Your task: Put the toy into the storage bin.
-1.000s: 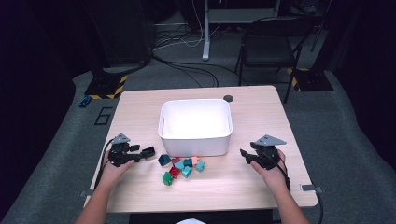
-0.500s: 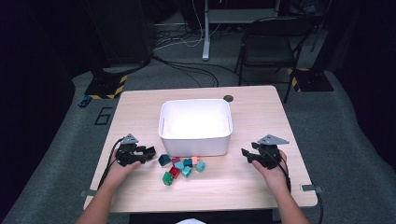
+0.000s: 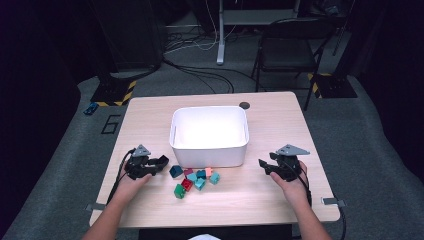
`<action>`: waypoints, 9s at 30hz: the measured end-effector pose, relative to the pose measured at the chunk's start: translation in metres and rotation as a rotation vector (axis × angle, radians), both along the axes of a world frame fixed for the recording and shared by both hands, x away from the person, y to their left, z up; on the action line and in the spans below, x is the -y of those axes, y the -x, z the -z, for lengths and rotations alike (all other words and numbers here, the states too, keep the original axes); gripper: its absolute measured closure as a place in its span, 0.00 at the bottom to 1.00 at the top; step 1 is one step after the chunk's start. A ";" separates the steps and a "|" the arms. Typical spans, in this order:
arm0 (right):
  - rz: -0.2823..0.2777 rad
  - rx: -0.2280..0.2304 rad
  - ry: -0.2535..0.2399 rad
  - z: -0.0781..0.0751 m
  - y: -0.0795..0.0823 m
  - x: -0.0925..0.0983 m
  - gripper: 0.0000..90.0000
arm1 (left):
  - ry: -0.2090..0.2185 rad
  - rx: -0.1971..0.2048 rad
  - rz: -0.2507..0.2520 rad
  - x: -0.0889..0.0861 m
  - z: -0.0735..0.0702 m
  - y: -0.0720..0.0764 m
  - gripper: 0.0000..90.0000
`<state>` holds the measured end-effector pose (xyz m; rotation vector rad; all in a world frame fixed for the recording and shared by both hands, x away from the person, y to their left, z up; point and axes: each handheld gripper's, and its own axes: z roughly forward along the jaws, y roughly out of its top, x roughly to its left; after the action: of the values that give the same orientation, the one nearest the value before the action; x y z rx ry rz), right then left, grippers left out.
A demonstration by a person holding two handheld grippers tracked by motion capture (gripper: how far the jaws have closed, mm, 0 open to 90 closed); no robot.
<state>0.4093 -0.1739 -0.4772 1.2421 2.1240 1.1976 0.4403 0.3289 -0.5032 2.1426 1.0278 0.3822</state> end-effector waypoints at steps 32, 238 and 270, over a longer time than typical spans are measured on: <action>-0.009 -0.013 0.002 0.001 0.000 -0.002 0.49 | 0.125 0.031 -0.068 -0.010 -0.093 0.001 0.65; 0.020 -0.037 -0.007 0.008 -0.001 0.002 0.47 | 0.084 0.065 0.144 0.016 -0.061 0.026 0.65; 0.016 -0.041 0.001 0.010 -0.001 0.002 0.47 | 0.124 0.134 0.212 0.048 -0.143 0.005 0.65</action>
<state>0.4106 -0.1755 -0.4868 1.2916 2.1390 1.1739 0.4352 0.2806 -0.3604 2.0596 0.7224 0.3456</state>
